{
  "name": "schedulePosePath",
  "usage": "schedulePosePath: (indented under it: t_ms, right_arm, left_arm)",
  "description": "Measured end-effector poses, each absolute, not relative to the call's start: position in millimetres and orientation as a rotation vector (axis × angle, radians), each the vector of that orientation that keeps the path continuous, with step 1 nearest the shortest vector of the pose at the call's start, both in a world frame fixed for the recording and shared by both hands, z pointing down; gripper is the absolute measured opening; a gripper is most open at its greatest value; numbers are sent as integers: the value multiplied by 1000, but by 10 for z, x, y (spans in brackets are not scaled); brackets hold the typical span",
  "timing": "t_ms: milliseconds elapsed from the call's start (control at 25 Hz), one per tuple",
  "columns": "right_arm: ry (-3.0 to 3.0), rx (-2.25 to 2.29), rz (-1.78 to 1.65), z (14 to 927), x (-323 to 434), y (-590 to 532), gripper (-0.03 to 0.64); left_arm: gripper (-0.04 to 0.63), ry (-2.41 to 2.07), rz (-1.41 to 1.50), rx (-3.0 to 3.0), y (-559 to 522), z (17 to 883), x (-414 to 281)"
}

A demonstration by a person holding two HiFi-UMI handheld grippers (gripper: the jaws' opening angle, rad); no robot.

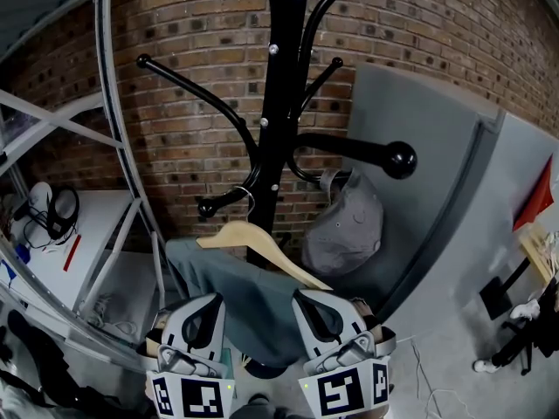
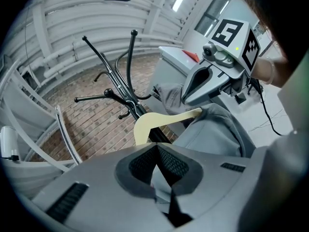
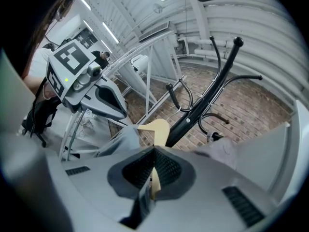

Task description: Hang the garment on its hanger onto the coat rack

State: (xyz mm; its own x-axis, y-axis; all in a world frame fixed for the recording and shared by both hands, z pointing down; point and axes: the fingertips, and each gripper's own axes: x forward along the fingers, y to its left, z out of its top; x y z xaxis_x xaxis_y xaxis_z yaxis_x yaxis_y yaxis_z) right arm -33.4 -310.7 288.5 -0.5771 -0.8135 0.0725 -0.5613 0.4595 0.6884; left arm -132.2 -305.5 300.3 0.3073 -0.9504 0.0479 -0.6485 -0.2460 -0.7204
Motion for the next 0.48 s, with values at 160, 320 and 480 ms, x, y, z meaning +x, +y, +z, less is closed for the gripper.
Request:
schedulePosePath:
  t_ms: [160,320,480]
  right_arm:
    - [-2326,1149,-869,2904,-346,-3135,21]
    - [-2329,1143,-859,2931,-362,-3171,21]
    - [-2331,1140,-847,2946,-381,-3203,21]
  left_arm:
    - [3,1404,-650,-1992,-3072,3008,-1308]
    - [3,1397,-634,-1999,-3093,3012,-1303]
    - [3,1367,-595,-2040,-3095,3005,-1280]
